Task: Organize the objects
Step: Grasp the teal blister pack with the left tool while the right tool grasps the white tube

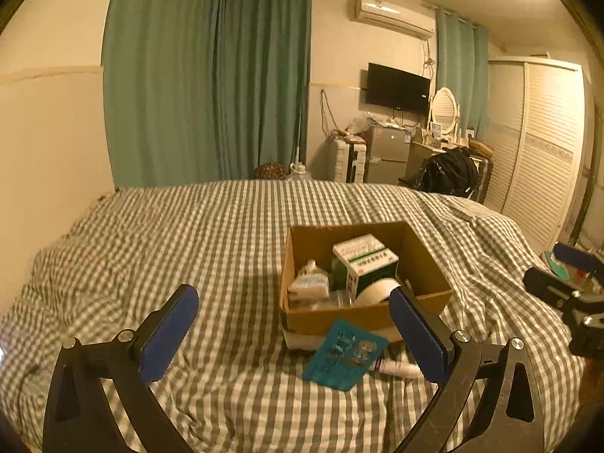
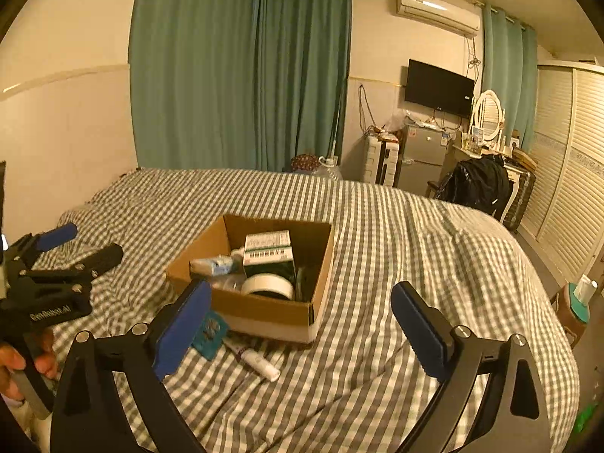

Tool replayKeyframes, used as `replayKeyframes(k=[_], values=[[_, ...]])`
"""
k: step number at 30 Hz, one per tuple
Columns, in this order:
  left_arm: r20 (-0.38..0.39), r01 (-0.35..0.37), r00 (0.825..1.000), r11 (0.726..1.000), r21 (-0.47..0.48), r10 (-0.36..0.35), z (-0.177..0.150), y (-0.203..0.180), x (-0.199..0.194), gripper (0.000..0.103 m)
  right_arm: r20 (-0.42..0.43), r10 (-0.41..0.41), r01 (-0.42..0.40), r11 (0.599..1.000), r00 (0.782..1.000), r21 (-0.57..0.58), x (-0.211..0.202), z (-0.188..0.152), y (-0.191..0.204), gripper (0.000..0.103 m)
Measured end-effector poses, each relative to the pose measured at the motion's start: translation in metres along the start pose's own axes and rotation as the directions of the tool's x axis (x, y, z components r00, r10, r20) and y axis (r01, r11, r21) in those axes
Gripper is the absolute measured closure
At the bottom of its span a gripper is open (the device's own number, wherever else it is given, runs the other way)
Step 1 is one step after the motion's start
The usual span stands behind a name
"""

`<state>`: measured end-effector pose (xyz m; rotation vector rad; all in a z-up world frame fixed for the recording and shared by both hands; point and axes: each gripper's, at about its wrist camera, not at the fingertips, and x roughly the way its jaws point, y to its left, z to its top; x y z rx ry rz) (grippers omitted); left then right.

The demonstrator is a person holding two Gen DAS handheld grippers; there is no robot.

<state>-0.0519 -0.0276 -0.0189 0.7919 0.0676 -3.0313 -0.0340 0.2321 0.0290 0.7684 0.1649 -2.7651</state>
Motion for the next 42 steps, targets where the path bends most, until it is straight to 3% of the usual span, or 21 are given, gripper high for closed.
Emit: replayKeyframes(k=[7,16,26,31,35,37,38,39,42], values=[[-0.114,-0.009,0.993,1.0,0.014,0.01,-0.046,-0.004,0.039,0.0,-0.105,0.02,-0.018,1.0,0.994,0.021,0.045,-0.04,0.001,0.006],[-0.22,0.025,0.975,0.996,0.086,-0.006,-0.093,-0.027,0.085,0.0,-0.247,0.001,0.01,0.999,0.969,0.041,0.096,-0.079,-0.004,0.006],[-0.264,0.064,0.964,0.993,0.103,-0.035,-0.107,-0.041,0.132,0.0,-0.31,0.012,0.013,0.997,0.951,0.08,0.127,-0.091,-0.012,0.006],[-0.287,0.047,0.958,0.983,0.18,0.007,-0.108,-0.056,0.157,0.0,-0.329,0.015,0.019,0.995,0.944,0.099,0.136,-0.093,-0.017,0.006],[-0.276,0.093,0.961,0.977,0.193,-0.037,-0.107,-0.061,0.16,0.0,-0.342,0.015,0.028,0.993,0.94,0.119,0.142,-0.094,-0.021,0.006],[-0.284,0.125,0.956,0.976,0.18,-0.07,-0.107,-0.059,0.159,0.007,-0.349,0.009,0.034,0.993,0.937,0.117,0.144,-0.095,-0.02,0.006],[-0.288,0.139,0.954,0.975,0.171,-0.086,-0.107,-0.057,0.157,0.021,-0.351,0.007,0.035,0.993,0.936,0.113,0.145,-0.095,-0.019,0.006],[-0.301,0.152,0.949,0.975,0.161,-0.098,-0.107,-0.055,0.155,0.026,-0.351,0.002,0.036,0.994,0.936,0.102,0.145,-0.095,-0.017,0.006],[-0.309,0.159,0.945,0.977,0.139,-0.11,-0.104,-0.047,0.145,0.027,-0.345,-0.007,0.034,0.997,0.938,0.071,0.143,-0.093,-0.01,0.006]])
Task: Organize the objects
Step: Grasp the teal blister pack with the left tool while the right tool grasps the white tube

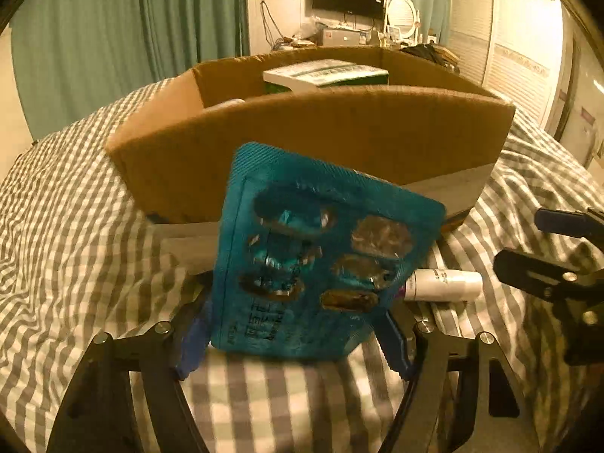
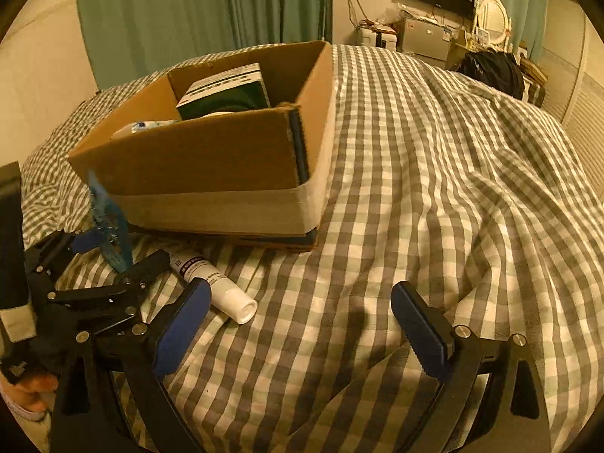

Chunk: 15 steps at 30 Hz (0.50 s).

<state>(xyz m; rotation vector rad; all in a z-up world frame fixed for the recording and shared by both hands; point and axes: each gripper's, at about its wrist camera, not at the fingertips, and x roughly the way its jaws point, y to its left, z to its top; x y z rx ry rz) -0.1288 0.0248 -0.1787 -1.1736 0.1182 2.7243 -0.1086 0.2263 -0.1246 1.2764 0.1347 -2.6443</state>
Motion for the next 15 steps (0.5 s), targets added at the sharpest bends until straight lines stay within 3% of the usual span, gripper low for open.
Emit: replayKeyframes(k=[8,13,15], values=[[0.012,-0.025,1.0,0.996,-0.084,0.026,-0.003,0.032,-0.052,0.028,0.017,0.034,-0.032,0.994,0.999,-0.101,-0.003,0.004,0.029,0.006],[-0.028,-0.065,0.998,0.99,-0.124,0.062,-0.009,0.048,-0.055,0.028,-0.027,0.053,-0.057,0.982,0.998,-0.182,0.02,0.008,0.055,0.007],[-0.049,-0.075,0.996,0.988,-0.132,0.069,-0.013,0.056,-0.05,0.028,-0.046,0.059,-0.067,0.978,0.997,-0.199,0.032,0.01,0.063,0.012]])
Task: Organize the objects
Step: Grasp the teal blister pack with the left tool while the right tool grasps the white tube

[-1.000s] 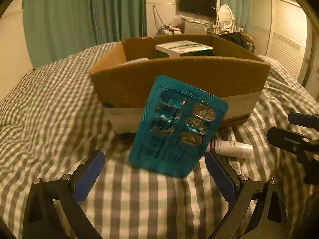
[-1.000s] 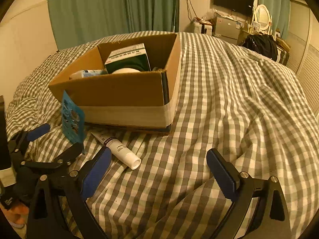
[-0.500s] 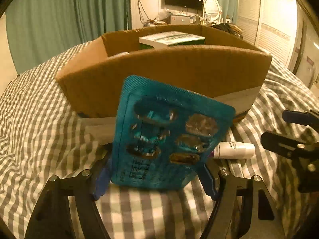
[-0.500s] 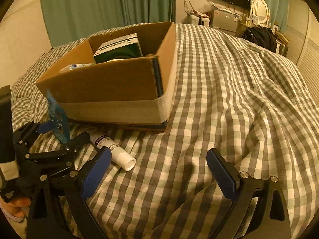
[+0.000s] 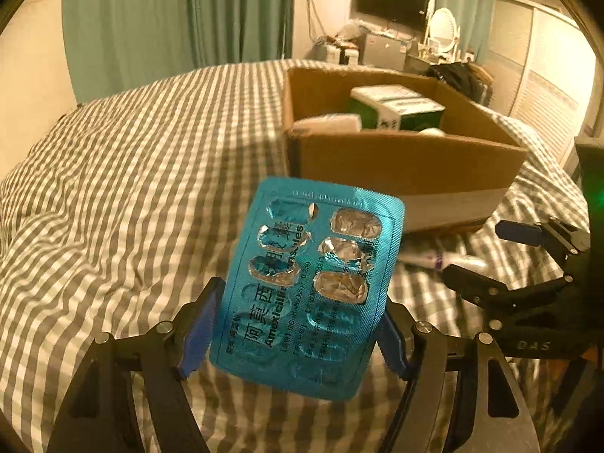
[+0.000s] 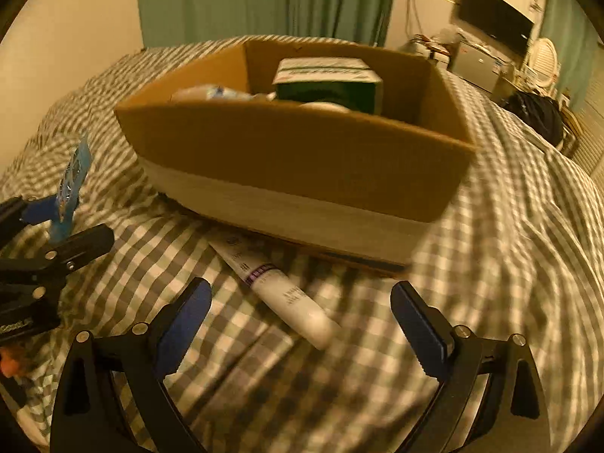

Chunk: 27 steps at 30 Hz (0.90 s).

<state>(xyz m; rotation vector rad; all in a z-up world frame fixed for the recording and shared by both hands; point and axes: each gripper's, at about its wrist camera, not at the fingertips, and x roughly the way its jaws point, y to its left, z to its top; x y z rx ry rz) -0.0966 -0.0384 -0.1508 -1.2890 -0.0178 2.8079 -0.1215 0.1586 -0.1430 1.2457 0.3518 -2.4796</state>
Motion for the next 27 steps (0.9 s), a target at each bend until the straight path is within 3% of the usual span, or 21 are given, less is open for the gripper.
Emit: replayKeyframes(k=[4,6,8,12,18,19,21,27], values=[[-0.031,0.01,0.999,1.0,-0.005,-0.01,-0.008,0.004,0.011,0.035,-0.053,0.015,-0.016,1.0,0.998,-0.023,0.022,0.002,0.007,0.028],[-0.039,0.012,0.999,1.0,0.0,-0.012,-0.009,0.002,0.015,0.035,-0.073,0.021,-0.023,0.999,0.997,-0.03,0.027,-0.001,0.008,0.045],[-0.048,0.019,0.999,1.0,0.003,-0.019,-0.01,0.001,0.019,0.036,-0.076,0.018,-0.021,0.999,0.997,-0.034,0.026,-0.004,0.009,0.055],[-0.069,0.026,0.997,1.0,0.002,-0.026,-0.014,0.0,0.026,0.038,-0.064,0.057,-0.059,0.998,0.996,-0.025,0.014,-0.009,0.01,0.068],[-0.092,0.038,0.995,0.998,-0.05,-0.042,-0.022,0.011,0.024,0.05,-0.039,0.08,-0.081,0.997,0.996,-0.018,-0.009,-0.018,0.015,0.082],[-0.09,0.04,0.995,0.998,-0.055,-0.045,-0.023,0.012,0.021,0.052,-0.032,0.081,-0.082,0.997,0.996,-0.017,-0.013,-0.02,0.014,0.082],[-0.077,0.037,0.996,0.998,-0.054,-0.041,-0.025,0.014,0.013,0.068,-0.02,0.083,-0.083,0.996,0.996,-0.015,-0.022,-0.022,0.013,0.083],[-0.04,0.024,0.999,0.998,-0.05,-0.026,-0.025,0.016,-0.012,0.086,0.02,0.082,-0.081,0.997,0.996,-0.013,-0.047,-0.026,0.022,0.083]])
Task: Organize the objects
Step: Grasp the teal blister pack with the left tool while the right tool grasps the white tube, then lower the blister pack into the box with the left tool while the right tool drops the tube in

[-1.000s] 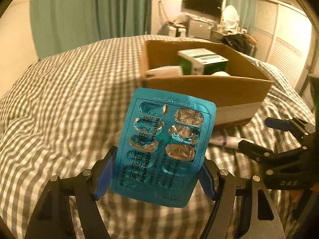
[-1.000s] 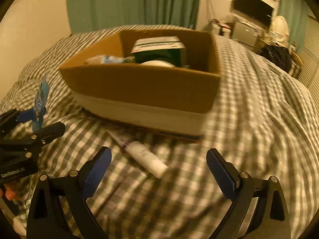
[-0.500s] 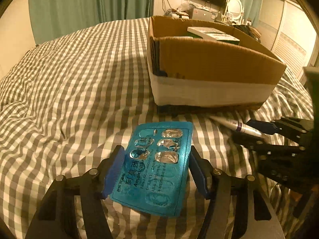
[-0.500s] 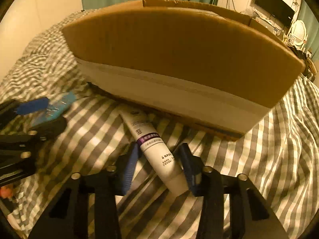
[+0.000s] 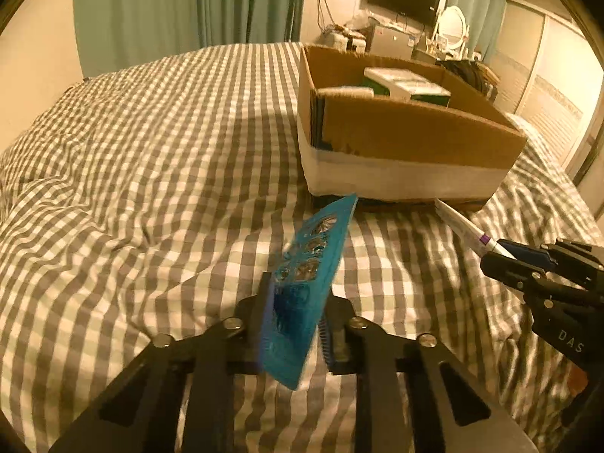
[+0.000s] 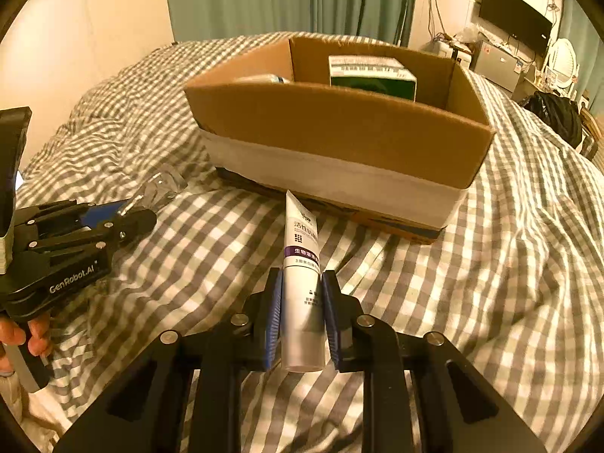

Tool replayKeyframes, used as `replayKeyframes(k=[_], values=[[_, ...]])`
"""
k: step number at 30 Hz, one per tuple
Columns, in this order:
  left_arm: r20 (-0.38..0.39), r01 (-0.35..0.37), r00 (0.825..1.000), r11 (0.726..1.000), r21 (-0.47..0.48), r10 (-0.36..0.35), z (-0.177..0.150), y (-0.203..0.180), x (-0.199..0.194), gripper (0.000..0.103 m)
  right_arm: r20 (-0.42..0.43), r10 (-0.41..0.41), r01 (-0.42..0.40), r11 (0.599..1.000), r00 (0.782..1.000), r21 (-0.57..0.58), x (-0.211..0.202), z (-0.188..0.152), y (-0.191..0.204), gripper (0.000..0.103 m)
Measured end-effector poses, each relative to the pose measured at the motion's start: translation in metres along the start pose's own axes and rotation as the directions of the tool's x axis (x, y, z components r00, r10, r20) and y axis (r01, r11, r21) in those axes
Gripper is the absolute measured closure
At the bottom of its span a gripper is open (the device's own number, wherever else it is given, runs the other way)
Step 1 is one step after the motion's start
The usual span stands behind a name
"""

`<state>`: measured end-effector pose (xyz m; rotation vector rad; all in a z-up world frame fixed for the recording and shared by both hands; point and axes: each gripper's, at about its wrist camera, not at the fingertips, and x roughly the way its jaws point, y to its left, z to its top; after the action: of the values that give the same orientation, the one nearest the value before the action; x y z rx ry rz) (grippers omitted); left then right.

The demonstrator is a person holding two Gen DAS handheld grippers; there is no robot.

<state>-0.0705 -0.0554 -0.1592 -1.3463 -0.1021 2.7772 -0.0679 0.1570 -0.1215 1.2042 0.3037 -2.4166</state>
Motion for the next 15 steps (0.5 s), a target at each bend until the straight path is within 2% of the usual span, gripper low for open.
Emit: replayKeyframes(k=[7,15], values=[[0.058,0.019,0.998,1.0,-0.003,-0.018,0.005,-0.01,-0.034,0.094,0.063,-0.023,0.023,1.0,0.998,0.003,-0.031,0.002,0.004,0.083],[0.135,0.059,0.989,0.998,0.025,-0.062,0.025,-0.026,-0.069,0.094,0.157,-0.04,0.04,0.999,0.987,0.004,-0.072,0.012,0.005,0.083]])
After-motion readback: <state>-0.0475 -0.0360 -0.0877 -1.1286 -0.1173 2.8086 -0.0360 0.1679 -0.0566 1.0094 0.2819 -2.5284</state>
